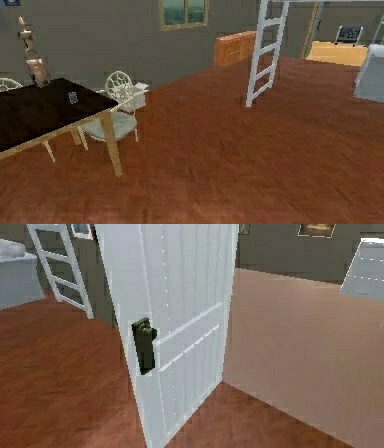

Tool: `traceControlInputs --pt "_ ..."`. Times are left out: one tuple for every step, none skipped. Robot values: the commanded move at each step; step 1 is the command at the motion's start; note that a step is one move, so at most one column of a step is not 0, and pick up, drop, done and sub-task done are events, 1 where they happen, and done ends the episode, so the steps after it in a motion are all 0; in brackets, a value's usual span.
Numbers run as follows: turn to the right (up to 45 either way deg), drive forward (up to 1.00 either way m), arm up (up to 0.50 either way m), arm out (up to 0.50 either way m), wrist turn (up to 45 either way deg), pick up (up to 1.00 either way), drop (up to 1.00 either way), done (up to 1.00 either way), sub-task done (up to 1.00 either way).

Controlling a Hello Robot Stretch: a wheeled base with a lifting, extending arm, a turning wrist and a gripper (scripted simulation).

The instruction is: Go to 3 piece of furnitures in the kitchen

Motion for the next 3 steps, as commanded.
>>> traceControlInputs --pt "0.0 1.00 0.00 0.00 0.0 0.00 0.00 0.00 0.00" --pt "3.0 0.00 0.00 0.00 0.0 0.00 0.00 0.00 0.00" --pt "9.0 0.00 0.00 0.00 0.0 0.00 0.00 0.00 0.00"
